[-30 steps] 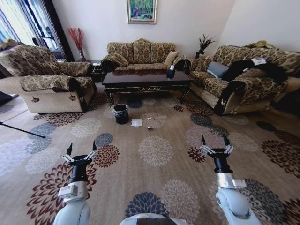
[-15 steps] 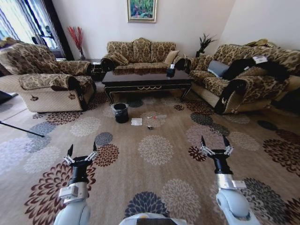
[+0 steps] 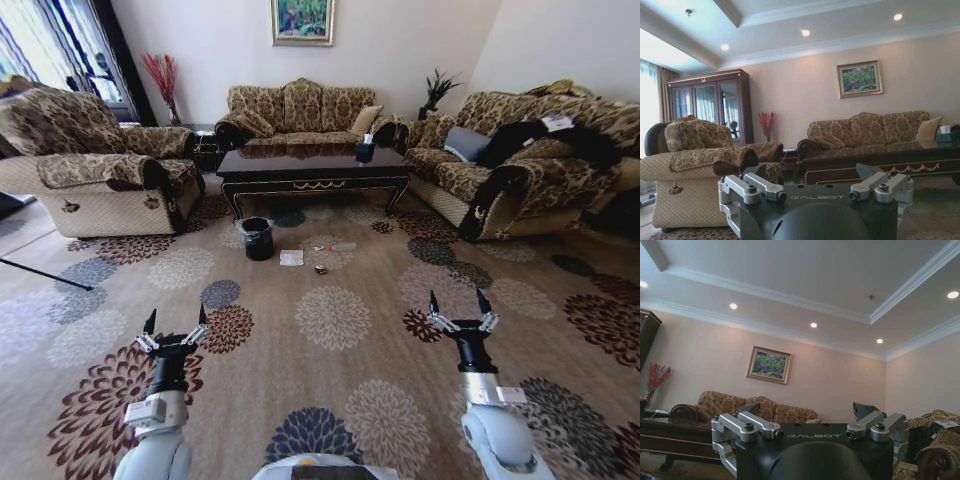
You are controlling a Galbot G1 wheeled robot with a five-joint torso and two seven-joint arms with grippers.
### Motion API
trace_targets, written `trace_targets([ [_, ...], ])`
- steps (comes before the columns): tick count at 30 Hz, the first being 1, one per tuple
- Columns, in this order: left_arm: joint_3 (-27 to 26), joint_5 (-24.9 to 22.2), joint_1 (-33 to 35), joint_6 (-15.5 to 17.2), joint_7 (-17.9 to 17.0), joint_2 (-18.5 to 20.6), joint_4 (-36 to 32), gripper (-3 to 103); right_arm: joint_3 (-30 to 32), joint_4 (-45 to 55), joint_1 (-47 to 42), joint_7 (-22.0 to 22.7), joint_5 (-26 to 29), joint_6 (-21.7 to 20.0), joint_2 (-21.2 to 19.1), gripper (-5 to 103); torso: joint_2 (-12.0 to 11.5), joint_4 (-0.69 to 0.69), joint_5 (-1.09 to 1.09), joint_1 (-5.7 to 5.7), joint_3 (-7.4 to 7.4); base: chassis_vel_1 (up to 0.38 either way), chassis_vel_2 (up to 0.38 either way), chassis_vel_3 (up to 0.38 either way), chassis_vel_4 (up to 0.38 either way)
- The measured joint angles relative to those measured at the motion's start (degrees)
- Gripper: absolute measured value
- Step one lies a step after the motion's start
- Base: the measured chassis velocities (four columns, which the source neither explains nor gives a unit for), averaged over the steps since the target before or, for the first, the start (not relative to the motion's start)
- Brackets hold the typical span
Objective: Move to the front of the table and pick up the trash from the floor, then place it into the trash bin.
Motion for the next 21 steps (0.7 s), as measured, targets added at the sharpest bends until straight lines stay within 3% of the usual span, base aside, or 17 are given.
trace_targets([
  [21, 0.1, 0.4, 0.2, -0.1, 0.1, -0.5, -0.2, 100, -0.3, 0.2, 0.9, 0.3, 0.8, 0.7, -0.5, 100, -4.9, 0.00, 0.00, -1.80, -3.10, 0.000, 0.000, 0.000, 0.000],
])
